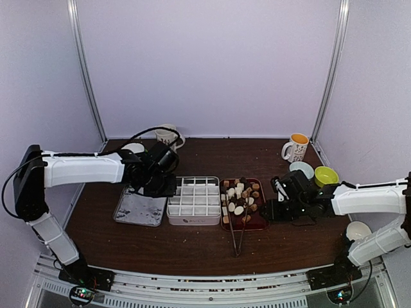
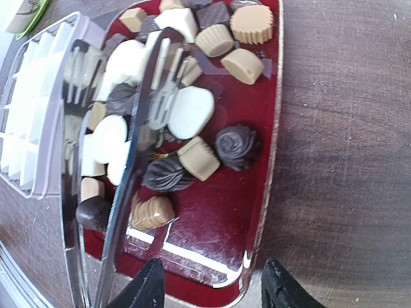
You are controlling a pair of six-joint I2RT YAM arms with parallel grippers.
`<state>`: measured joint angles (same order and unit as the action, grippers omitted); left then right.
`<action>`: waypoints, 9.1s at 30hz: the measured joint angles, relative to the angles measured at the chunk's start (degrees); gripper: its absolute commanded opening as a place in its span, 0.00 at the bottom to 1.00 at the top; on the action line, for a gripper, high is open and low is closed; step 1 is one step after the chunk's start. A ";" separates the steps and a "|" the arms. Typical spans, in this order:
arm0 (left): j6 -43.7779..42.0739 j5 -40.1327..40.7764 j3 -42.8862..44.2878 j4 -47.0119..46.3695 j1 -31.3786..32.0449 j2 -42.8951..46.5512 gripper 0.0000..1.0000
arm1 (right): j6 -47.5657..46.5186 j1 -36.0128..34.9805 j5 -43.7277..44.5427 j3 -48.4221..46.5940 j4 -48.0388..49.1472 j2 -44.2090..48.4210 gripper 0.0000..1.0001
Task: Pack the chocolate
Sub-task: Put down the packing box on the packing box, then pick up the clamp from the plate, then place the clamp on the plate, then pick up the clamp from the plate, then pick up the fake chocolate from the plate.
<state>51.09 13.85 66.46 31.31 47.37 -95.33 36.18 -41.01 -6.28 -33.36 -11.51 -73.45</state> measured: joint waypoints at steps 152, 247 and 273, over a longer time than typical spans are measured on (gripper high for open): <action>-38.53 11.89 -42.66 -27.23 -17.73 53.90 0.98 | -20.09 -2.54 6.34 -10.71 -9.27 -3.32 0.95; -49.51 8.92 -43.25 -49.77 -36.30 36.79 0.98 | -21.84 -2.64 -8.92 -14.32 -32.37 8.24 0.43; -57.13 -1.64 -44.98 -74.55 -43.21 19.26 0.98 | -23.39 -2.64 -9.97 -18.95 -34.23 -1.86 0.38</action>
<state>-6.04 12.21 21.47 -43.24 4.16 -76.07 12.80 -43.66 -16.25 -52.31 -45.74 -75.31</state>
